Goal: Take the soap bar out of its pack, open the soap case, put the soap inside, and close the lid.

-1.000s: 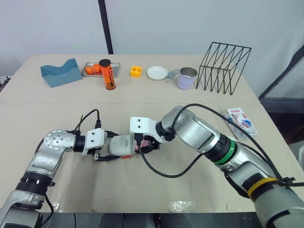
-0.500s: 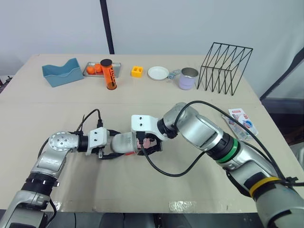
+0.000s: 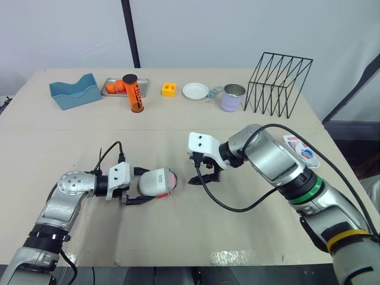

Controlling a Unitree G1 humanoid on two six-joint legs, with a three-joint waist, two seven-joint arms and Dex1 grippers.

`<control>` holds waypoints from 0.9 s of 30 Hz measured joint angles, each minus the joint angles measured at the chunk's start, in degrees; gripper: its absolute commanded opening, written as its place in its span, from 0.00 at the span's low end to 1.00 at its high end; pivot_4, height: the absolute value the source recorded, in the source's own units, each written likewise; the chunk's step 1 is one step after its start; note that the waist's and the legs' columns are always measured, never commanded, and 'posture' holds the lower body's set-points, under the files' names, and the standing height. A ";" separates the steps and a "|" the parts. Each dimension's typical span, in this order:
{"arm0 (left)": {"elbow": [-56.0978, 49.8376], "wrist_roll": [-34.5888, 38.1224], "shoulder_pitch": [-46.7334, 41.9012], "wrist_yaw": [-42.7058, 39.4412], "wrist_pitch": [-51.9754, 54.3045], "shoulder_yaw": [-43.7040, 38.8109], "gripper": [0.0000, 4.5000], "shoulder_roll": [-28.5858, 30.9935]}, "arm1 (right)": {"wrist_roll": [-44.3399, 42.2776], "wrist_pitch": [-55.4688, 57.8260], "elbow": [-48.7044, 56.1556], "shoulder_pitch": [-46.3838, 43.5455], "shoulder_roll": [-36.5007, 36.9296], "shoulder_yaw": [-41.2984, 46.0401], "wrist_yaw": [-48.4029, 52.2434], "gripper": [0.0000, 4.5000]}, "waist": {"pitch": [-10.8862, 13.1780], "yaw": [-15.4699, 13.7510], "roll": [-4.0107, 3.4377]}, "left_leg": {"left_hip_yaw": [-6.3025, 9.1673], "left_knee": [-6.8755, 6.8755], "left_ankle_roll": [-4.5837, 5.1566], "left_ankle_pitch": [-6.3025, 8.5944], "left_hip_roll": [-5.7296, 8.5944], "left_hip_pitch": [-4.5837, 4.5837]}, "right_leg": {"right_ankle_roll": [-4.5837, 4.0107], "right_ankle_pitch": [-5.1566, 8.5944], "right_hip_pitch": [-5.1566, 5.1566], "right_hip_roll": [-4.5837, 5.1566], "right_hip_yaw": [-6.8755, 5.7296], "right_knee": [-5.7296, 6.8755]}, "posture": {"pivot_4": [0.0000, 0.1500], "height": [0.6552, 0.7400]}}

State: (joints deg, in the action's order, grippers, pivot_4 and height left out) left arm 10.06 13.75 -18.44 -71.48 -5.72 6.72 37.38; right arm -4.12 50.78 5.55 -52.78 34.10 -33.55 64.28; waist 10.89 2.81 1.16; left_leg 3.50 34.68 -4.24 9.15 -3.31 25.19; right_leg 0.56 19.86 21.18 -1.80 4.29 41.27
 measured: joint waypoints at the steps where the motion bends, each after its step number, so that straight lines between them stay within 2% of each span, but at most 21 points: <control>1: -0.49 0.52 -0.04 -0.19 0.70 -0.33 0.78 0.08 | 0.01 0.00 0.00 0.32 0.32 0.08 -0.39 0.98 | 0.00 -0.04 0.00 | 0.00 0.00 0.00 0.00 0.00 0.01 | 0.00 0.00 0.00 0.01 0.00 0.00 | 1.00 0.97; 6: -2.64 2.87 -1.10 -0.23 3.85 -1.98 0.78 0.56 | 0.03 -0.15 0.01 1.11 1.25 0.21 -0.98 0.98 | 0.00 -0.05 0.00 | 0.01 0.01 0.00 0.00 0.01 0.00 | 0.00 0.00 -0.01 0.01 0.00 0.00 | 1.00 0.97; 12: -4.56 2.50 -0.49 -2.01 5.40 -1.97 0.78 3.98 | -0.40 -2.33 2.48 5.57 4.06 3.03 -1.70 0.98 | 0.01 -0.05 -0.01 | 0.00 -0.01 0.00 0.00 0.01 0.01 | 0.01 0.01 0.01 0.00 0.00 -0.01 | 1.00 0.97; 19: -6.81 1.82 -1.65 -2.99 7.58 -1.77 0.78 6.56 | -6.16 -11.63 11.25 17.05 11.10 12.23 2.39 0.98 | 0.01 -0.20 0.00 | 0.04 0.00 0.00 0.00 0.09 0.01 | 0.06 0.03 -0.09 0.05 -0.01 -0.08 | 1.00 0.97; 23: -6.87 0.71 -1.90 -3.25 7.35 -1.33 0.78 6.75 | -10.61 -17.80 14.79 25.94 11.67 18.38 3.32 0.98 | 0.01 -0.02 0.01 | 0.00 -0.01 0.00 0.00 0.06 -0.03 | 0.05 0.03 -0.10 0.01 0.03 -0.08 | 1.00 0.97; 27: -6.98 0.40 -1.84 -3.14 7.26 -1.26 0.78 6.66 | -14.09 -18.67 16.73 29.68 11.09 21.43 2.88 0.98 | 0.01 -0.04 0.00 | 0.01 0.02 0.00 0.00 0.06 -0.05 | 0.05 0.03 -0.14 0.00 0.03 -0.07 | 1.00 0.97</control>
State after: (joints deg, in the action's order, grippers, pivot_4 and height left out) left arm 3.08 14.15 -20.27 -74.62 1.53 5.47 44.04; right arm -18.21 32.10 22.28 -23.09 45.20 -12.12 67.16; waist 10.90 2.77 1.17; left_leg 3.51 34.69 -4.24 9.15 -3.26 25.15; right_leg 0.61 19.89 21.04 -1.79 4.32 41.20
